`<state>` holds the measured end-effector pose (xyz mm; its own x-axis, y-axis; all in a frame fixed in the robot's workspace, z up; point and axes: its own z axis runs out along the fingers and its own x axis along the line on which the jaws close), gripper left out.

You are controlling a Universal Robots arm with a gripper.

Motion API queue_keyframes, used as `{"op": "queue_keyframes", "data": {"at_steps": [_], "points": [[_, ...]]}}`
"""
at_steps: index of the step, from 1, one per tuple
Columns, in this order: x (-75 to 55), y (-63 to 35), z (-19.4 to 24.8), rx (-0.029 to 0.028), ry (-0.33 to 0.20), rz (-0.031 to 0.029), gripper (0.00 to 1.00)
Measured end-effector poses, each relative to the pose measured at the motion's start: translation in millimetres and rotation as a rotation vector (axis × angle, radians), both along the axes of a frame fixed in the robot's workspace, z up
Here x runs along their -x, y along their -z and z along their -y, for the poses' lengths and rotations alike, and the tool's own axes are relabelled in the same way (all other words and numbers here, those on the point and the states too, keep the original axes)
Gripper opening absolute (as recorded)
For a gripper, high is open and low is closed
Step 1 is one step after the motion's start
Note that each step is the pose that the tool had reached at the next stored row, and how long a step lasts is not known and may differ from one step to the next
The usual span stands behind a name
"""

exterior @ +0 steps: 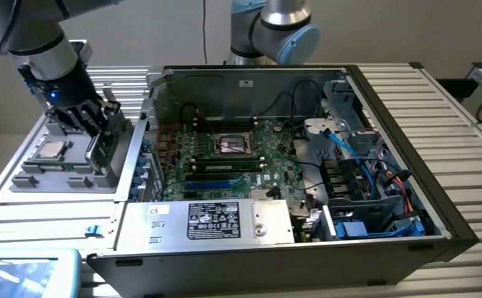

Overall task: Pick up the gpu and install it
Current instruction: 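Pick up the gpu and move the gpu toward the slot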

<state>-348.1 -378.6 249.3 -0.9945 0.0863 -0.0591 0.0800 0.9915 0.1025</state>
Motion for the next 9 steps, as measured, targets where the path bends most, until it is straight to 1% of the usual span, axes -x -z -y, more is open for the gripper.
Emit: {"op": "queue_keyframes", "data": {"at_steps": [9], "points": [[0.0,-40.9,0.7,-0.0001,0.0,0.0001,0.28]]}}
